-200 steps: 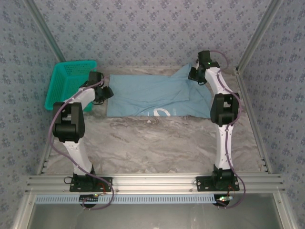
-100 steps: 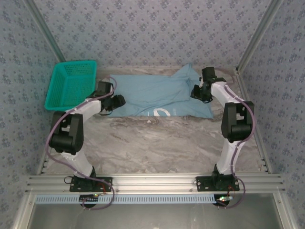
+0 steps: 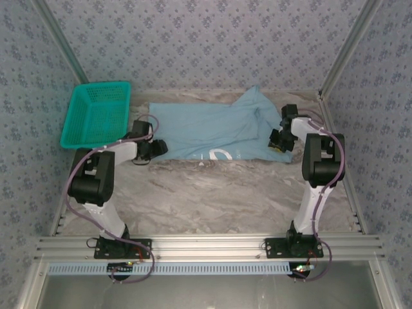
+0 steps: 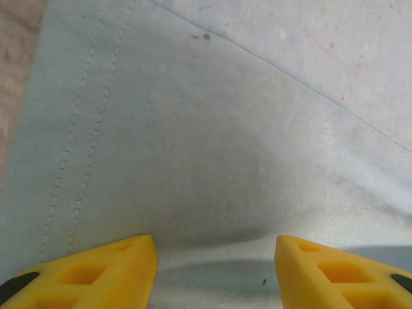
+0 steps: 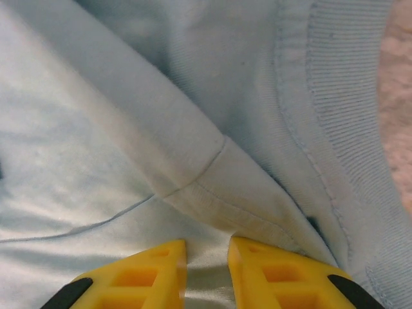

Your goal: Fold the inside-out t-shirt

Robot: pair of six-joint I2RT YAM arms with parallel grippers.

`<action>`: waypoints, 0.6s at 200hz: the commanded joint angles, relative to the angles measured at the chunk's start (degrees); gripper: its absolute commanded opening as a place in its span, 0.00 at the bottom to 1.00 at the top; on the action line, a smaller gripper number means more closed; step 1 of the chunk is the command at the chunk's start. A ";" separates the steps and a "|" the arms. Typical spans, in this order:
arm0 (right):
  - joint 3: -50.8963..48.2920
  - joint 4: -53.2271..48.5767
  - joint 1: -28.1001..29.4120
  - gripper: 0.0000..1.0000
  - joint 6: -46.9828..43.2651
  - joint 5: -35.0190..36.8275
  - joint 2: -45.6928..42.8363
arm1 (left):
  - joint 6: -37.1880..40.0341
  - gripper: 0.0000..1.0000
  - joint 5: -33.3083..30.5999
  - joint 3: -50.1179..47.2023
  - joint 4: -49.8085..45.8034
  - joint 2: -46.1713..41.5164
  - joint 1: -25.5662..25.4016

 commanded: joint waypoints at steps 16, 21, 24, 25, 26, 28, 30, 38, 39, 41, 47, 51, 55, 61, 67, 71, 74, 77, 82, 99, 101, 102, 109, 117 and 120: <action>-5.23 -5.29 -1.40 0.27 -0.21 9.06 -0.77 | -0.06 0.52 -0.43 -11.11 -6.74 -1.69 0.17; -5.61 -5.49 -1.40 0.27 -0.17 9.84 -1.11 | -0.44 0.52 -0.24 -12.09 -6.83 -2.37 0.09; -5.90 -5.68 -1.43 0.27 -0.09 10.39 -1.28 | -0.63 0.52 -0.10 -12.71 -6.78 -2.78 0.01; -5.99 -5.70 -1.45 0.27 -0.08 10.53 -1.32 | -0.65 0.52 -0.10 -12.86 -6.77 -2.91 0.00; -6.07 -5.71 -1.46 0.27 -0.08 10.72 -1.38 | -0.66 0.52 -0.10 -13.03 -6.76 -3.10 0.00; -6.32 -5.71 -1.47 0.27 -0.12 10.94 -1.61 | -0.73 0.52 0.04 -13.48 -6.75 -3.40 -0.05; -6.46 -5.67 -1.42 0.27 -0.15 11.19 -1.79 | -0.82 0.52 0.07 -13.75 -6.75 -3.76 -0.08; -7.21 -5.87 -1.46 0.27 -0.32 12.24 -2.43 | -1.30 0.52 0.12 -14.98 -6.96 -4.97 -0.24; -7.30 -5.88 -1.46 0.27 -0.33 12.37 -2.51 | -1.38 0.52 0.06 -15.14 -6.99 -5.10 -0.30; -7.44 -5.89 -1.45 0.27 -0.40 12.60 -2.68 | -1.44 0.52 -0.06 -15.46 -7.08 -5.37 -0.34; -8.04 -5.95 -1.42 0.27 -0.58 12.98 -3.29 | -2.07 0.52 -0.03 -16.12 -7.31 -6.21 -0.52; -8.36 -6.05 -1.42 0.27 -0.66 13.14 -3.68 | -2.43 0.52 0.20 -16.38 -7.55 -6.72 -0.71; -8.79 -6.07 -1.46 0.27 -0.69 13.39 -4.01 | -2.72 0.52 0.61 -16.66 -7.82 -7.27 -0.97; -9.57 -6.00 -1.38 0.28 -0.69 13.70 -4.84 | -3.22 0.52 1.10 -16.96 -8.43 -8.16 -1.49; -10.16 -5.89 -1.35 0.28 -0.78 13.86 -5.56 | -3.74 0.52 0.95 -17.12 -9.24 -9.13 -2.36; -10.20 -5.85 -1.38 0.28 -0.85 14.02 -6.05 | -4.03 0.52 0.65 -17.35 -9.73 -9.75 -3.04; -10.21 -5.83 -1.35 0.29 -0.93 14.12 -6.36 | -4.32 0.52 0.36 -17.47 -10.00 -10.30 -3.65; -10.21 -5.85 -1.33 0.29 -1.03 14.16 -6.59 | -4.55 0.52 0.04 -17.57 -10.40 -10.81 -4.22; -10.21 -5.85 -1.31 0.29 -1.19 14.32 -7.07 | -5.22 0.52 -0.38 -17.75 -11.08 -11.68 -5.16; -10.21 -4.17 -0.82 0.30 -2.20 14.56 -9.08 | -7.11 0.53 -0.61 -17.96 -12.41 -14.70 -8.28; -10.21 -3.88 -0.63 0.30 -2.32 14.34 -9.42 | -7.33 0.53 -0.62 -17.90 -12.60 -15.11 -8.62; -10.21 -3.74 -0.56 0.30 -2.34 14.21 -9.65 | -7.39 0.53 -0.66 -17.83 -12.71 -15.27 -8.75; -11.61 -2.51 0.31 0.31 -2.76 12.98 -11.19 | -7.97 0.53 -1.21 -17.34 -13.24 -16.77 -9.73; -12.46 -0.85 1.28 0.33 -3.11 10.44 -12.96 | -8.34 0.54 -2.17 -16.49 -13.86 -18.45 -10.56; -12.63 -0.19 1.60 0.34 -3.07 9.27 -13.61 | -8.44 0.54 -2.80 -16.12 -14.09 -19.11 -10.74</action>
